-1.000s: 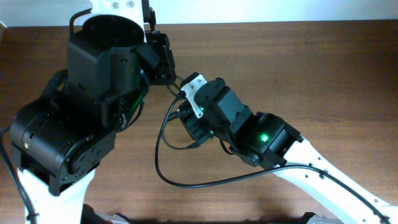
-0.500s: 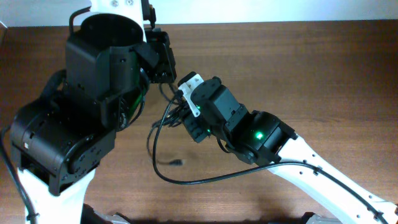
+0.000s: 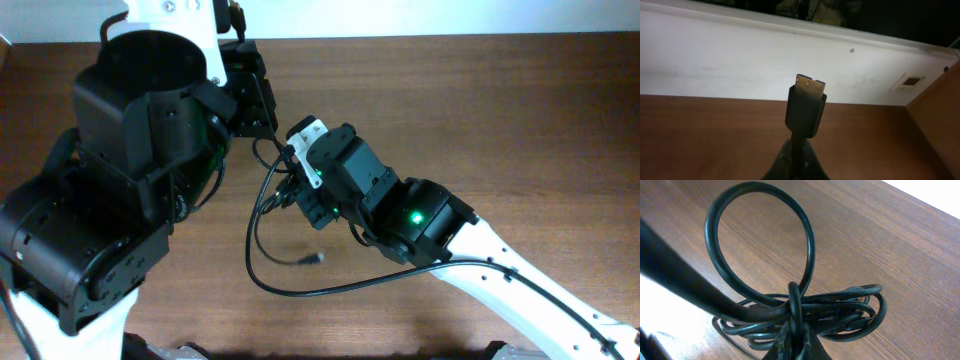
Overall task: Untangle cables
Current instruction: 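Pull the right gripper away from the left, stretching the cable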
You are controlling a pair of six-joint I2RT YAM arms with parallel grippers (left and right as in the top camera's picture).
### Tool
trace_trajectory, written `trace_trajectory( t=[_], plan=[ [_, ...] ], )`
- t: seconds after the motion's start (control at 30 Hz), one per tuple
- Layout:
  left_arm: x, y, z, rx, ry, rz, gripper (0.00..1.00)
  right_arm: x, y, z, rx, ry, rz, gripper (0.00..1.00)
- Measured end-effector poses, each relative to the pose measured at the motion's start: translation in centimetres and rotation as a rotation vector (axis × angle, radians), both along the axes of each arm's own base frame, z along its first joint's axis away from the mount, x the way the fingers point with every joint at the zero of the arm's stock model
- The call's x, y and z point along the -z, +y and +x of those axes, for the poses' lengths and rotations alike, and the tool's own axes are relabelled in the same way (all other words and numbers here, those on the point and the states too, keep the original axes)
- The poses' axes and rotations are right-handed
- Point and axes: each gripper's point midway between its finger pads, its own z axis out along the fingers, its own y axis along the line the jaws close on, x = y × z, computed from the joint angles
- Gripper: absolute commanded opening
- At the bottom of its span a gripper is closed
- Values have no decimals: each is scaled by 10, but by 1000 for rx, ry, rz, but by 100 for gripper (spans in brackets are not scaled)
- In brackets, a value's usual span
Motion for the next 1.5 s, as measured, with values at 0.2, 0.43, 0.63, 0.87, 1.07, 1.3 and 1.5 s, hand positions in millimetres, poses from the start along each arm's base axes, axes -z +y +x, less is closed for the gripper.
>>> trace_trajectory(
  t=[0.2,0.43,0.63,0.87,1.07,1.3,1.5],
  plan=[
    [30,35,-5,-120,101,135,0,5,-55,14,147,8,-112,4],
    [51,121,-3,-410,212,184,0,-66,-278,28,761,-64,19,4],
    [56,188,-13,-645,260,197,0,-97,-404,-10,1163,-163,105,4],
    [51,244,-36,-850,262,153,0,-66,-464,-7,1386,-26,249,4],
    [45,270,-63,-947,246,87,0,-59,-523,-2,1605,-19,540,4],
    [44,274,-67,-967,245,92,0,-70,-636,-59,1893,-148,1069,4],
    [43,274,-66,-966,240,89,0,-98,-529,31,1491,-23,909,4]
  ],
)
